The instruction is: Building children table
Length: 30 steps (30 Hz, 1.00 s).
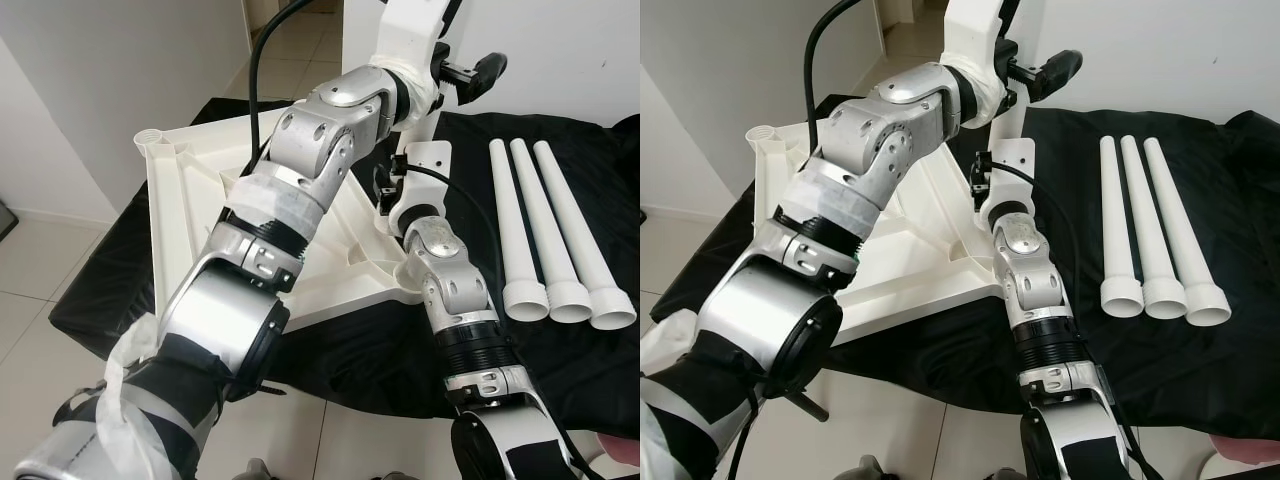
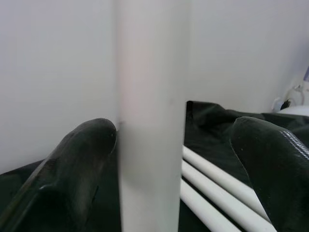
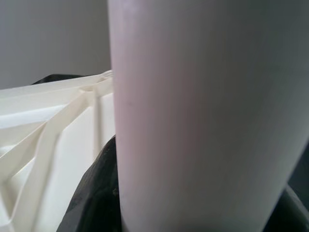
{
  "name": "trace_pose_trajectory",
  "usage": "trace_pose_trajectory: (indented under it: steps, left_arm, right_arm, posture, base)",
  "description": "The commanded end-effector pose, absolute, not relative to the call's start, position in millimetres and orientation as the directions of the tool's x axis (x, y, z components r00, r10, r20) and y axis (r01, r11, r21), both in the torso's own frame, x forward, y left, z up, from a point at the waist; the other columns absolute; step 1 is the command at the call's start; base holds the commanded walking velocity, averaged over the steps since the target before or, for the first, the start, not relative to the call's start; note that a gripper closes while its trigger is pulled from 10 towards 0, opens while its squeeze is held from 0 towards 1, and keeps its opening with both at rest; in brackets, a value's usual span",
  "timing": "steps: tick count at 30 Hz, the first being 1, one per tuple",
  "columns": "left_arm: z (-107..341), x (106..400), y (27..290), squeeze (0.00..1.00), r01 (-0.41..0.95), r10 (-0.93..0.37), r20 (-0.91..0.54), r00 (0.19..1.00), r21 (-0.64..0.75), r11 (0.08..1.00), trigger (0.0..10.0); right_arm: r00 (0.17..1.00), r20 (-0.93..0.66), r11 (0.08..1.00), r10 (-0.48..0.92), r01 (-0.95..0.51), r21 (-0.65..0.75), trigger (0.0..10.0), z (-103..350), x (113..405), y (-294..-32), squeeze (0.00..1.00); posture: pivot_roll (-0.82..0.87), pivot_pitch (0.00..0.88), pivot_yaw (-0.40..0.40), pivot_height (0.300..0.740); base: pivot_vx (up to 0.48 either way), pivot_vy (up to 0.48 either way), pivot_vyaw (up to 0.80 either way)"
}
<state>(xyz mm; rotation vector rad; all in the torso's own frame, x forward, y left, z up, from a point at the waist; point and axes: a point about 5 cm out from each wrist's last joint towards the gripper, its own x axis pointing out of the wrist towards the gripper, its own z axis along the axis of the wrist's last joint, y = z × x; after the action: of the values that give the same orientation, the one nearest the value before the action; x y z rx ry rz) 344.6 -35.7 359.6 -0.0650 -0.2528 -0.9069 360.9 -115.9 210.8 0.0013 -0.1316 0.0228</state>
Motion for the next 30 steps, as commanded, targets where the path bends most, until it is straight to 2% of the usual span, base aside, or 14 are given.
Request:
trace_pose_trajectory:
  steps: [1, 10, 13, 20, 23, 24, 30]
  left_arm:
    - [359, 341, -32, 0.0, 0.821, -0.799, 0.267, 0.539, 0.048, 0.569, 10.0]
    - [346, 343, -17, 0.0, 0.806, -0.774, 0.27, 0.573, -0.015, 0.591, 10.0]
    - [330, 346, -4, 0.0, 0.771, -0.738, 0.254, 0.625, -0.048, 0.636, 10.0]
    - [312, 350, 10, 0.0, 0.707, -0.679, 0.234, 0.696, -0.06, 0.704, 10.0]
    - [299, 351, 20, 0.0, 0.696, -0.671, 0.21, 0.711, -0.075, 0.715, 10.0]
    - [292, 348, 24, 0.0, 0.704, -0.679, 0.202, 0.706, -0.093, 0.704, 10.0]
    - [278, 338, 29, 0.0, 0.741, -0.713, 0.209, 0.669, -0.106, 0.664, 10.0]
  right_arm:
    - [0.989, 0.149, 0.999, 0.002, -0.009, 0.042, 10.0, 211, 359, -119, 0.0]
    - [0.979, 0.187, 0.994, -0.082, 0.066, 0.092, 10.0, 212, 354, -136, 0.0]
    - [0.968, 0.202, 0.983, -0.148, 0.121, 0.137, 10.0, 207, 346, -151, 0.0]
    - [0.964, 0.24, 0.979, -0.111, 0.065, 0.191, 10.0, 204, 337, -152, 0.0]
    - [0.961, 0.248, 0.985, -0.122, 0.086, 0.151, 10.0, 200, 331, -154, 0.0]
    - [0.958, 0.268, 0.992, -0.102, 0.077, 0.103, 10.0, 198, 328, -154, 0.0]
    - [0.958, 0.284, 0.995, -0.032, 0.004, 0.099, 10.0, 194, 319, -150, 0.0]
  posture:
    - [-0.08, 0.0, 0.043, 0.74]
    - [-0.08, 0.0, 0.037, 0.74]
    - [-0.08, 0.0, 0.03, 0.74]
    - [-0.06, 0.0, 0.039, 0.74]
    - [-0.07, 0.0, 0.047, 0.74]
    - [-0.07, 0.0, 0.05, 0.74]
    - [-0.06, 0.0, 0.049, 0.74]
  base:
    - [0.0, 0.0, 0.0]
    - [0.0, 0.0, 0.0]
    - [0.0, 0.0, 0.0]
    - [0.0, 0.0, 0.0]
    - [0.0, 0.0, 0.0]
    - [0.0, 0.0, 0.0]
    - [0.0, 0.0, 0.0]
